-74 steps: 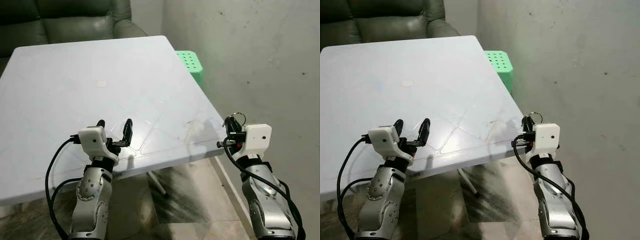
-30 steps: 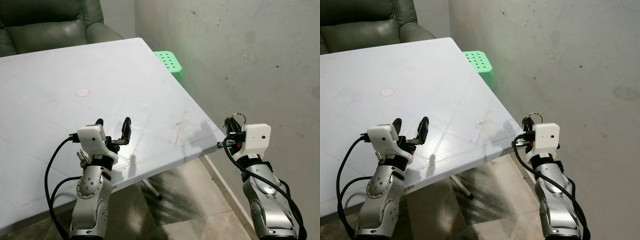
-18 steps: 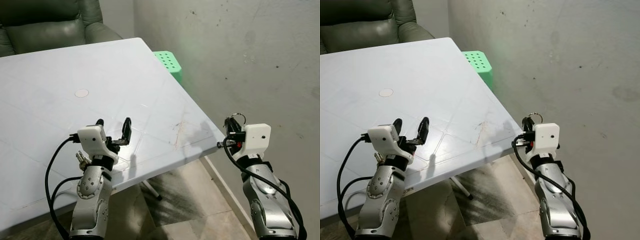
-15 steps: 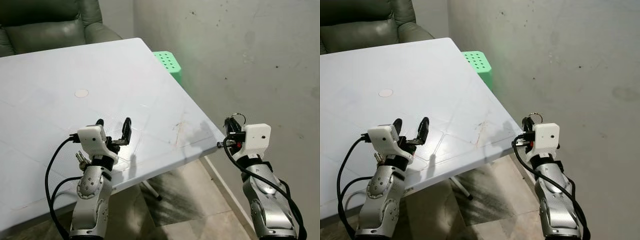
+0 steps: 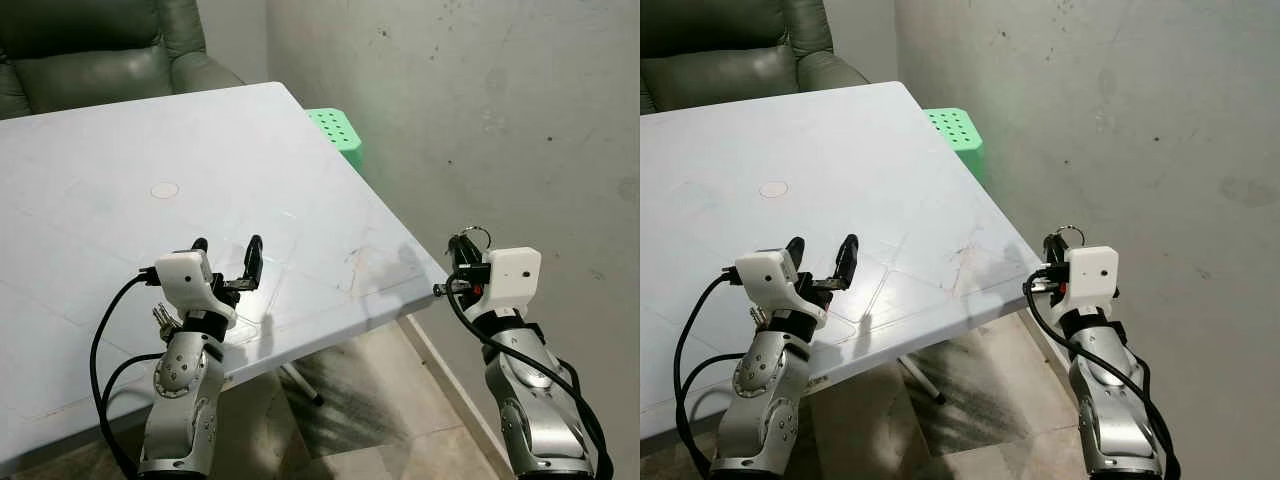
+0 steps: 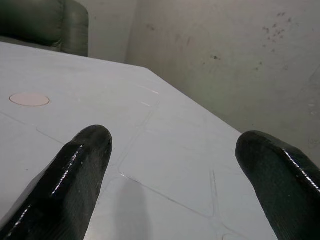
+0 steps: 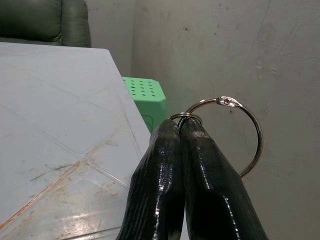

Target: Hang keys on a hook

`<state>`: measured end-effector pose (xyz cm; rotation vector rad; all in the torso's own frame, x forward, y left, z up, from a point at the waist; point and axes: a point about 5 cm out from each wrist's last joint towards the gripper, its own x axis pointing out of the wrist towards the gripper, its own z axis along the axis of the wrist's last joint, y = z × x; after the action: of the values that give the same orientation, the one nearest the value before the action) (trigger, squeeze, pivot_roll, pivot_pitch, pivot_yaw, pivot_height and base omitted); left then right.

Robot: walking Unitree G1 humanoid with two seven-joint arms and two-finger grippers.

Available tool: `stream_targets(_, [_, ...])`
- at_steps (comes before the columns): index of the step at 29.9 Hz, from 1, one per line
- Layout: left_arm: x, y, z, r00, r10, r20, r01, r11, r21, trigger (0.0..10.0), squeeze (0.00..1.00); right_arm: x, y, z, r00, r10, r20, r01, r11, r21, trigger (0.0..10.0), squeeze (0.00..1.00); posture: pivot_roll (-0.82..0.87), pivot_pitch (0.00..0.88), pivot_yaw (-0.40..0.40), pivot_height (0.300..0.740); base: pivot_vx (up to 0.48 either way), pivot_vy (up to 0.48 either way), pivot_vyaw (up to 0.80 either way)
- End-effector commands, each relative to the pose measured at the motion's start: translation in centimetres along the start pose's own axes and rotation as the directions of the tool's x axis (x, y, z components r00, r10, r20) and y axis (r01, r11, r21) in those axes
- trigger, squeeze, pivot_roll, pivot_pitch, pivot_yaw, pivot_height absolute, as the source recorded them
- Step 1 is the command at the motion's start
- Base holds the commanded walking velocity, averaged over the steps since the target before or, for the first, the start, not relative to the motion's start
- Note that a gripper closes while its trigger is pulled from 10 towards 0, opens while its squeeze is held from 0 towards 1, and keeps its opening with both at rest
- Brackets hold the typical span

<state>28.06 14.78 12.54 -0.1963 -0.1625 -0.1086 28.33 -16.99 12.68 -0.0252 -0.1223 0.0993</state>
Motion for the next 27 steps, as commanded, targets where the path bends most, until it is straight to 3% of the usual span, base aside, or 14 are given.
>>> stream_targets(1, [-0.06,-0.19,-0.07,1.0,-0.009,-0.002,0.009,1.0,0.005,10.0,0.0,0.0,-0.16,0.12,1.0,-0.007,0.002,0.007,1.0,-0.003,10.0,0.0,-0.02,0.059,-0.066,0.74,0.0,0.0,-0.78])
stream_targets(13, [-0.13,-0.09,-0.08,1.0,-0.002,-0.002,0.002,1.0,-0.009,10.0,0.0,-0.04,-0.34,0.09,1.0,-0.019,-0.001,0.019,1.0,-0.005,10.0,0.0,-0.02,0.073,-0.066,0.74,0.0,0.0,-0.78])
stream_targets(21, [-0.12,-0.02,-0.08,1.0,-0.003,-0.006,0.003,1.0,0.008,10.0,0.0,-0.09,-0.15,0.66,0.999,0.005,0.046,-0.005,1.0,0.01,10.0,0.0,-0.02,0.077,-0.066,0.74,0.0,0.0,0.0])
stream_targets(27, [-0.06,-0.06,-0.12,1.0,-0.006,-0.011,0.006,1.0,0.009,10.0,0.0,-0.02,-0.48,0.33,1.0,-0.018,0.011,0.017,1.0,0.007,10.0,0.0,-0.02,0.08,-0.067,0.74,0.0,0.0,0.0])
